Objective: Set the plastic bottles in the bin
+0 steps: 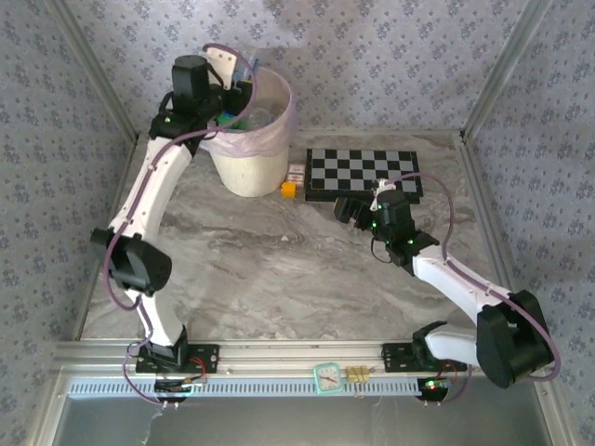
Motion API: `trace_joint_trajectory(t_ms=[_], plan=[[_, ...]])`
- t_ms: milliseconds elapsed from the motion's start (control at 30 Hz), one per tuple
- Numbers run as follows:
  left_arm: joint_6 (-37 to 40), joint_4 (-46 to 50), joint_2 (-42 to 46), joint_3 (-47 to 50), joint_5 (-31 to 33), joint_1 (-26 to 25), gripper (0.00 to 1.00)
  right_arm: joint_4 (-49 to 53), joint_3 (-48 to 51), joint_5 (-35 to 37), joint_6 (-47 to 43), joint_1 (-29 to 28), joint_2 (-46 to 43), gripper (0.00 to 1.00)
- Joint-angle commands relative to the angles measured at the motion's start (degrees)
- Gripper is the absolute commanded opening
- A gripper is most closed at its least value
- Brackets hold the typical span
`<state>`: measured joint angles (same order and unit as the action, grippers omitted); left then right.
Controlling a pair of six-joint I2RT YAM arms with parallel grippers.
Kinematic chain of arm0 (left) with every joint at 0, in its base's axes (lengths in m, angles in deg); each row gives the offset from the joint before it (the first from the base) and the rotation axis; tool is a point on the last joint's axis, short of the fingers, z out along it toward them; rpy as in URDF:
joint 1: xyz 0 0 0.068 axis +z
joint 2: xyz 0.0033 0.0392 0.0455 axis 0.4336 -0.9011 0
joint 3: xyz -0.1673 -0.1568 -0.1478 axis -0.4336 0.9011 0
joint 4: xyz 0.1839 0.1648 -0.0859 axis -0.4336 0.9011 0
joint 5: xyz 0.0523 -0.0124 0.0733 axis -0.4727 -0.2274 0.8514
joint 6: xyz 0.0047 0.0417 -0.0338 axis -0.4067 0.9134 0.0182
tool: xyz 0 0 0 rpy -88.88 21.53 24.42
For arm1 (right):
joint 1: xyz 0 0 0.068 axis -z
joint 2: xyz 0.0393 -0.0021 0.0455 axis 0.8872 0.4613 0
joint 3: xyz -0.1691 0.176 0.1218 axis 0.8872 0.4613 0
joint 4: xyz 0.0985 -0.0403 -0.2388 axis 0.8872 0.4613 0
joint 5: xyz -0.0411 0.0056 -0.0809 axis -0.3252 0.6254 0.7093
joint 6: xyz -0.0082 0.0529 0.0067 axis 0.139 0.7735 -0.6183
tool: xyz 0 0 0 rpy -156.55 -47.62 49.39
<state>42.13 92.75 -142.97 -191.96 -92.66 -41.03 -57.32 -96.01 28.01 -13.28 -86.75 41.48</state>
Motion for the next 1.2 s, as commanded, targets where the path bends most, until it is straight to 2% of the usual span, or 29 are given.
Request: trace_joint_trajectory(t_ms=[0, 200, 367, 433, 667, 933, 1167], plan=[[1.98, 10.82, -4.88, -9.25, -0.54, 2.12, 0.49, 0.17, 0.38, 1.45, 0.69, 0.67, -1.47, 1.00], [2.32, 20.22, -14.30, -21.41, -1.77, 3.66, 0.50, 1.02, 0.54, 1.82, 0.27, 1.20, -2.92, 1.00], [2.82, 21.08, -17.06, -23.94, -2.29, 3.69, 0.52, 1.66, 1.09, 2.27, 0.25, 1.62, -4.50, 1.00], [2.46, 21.06, -17.30, -24.01, -3.14, 3.64, 0.55, 1.88, 1.26, 2.28, 0.24, 1.71, -4.87, 1.00], [-0.04, 20.68, -16.27, -23.98, -4.61, 3.62, 0.80, 1.84, 1.47, 2.23, 0.25, 1.94, -5.16, 1.00], [-3.46, 18.27, -12.76, -22.38, -6.07, 3.62, 0.89, 1.98, 1.47, 2.26, 0.25, 2.20, -5.33, 1.00], [-7.35, 8.65, -5.42, -11.30, -7.04, 3.64, 0.92, 2.37, 1.45, 2.42, 0.25, 2.53, -5.34, 1.00]])
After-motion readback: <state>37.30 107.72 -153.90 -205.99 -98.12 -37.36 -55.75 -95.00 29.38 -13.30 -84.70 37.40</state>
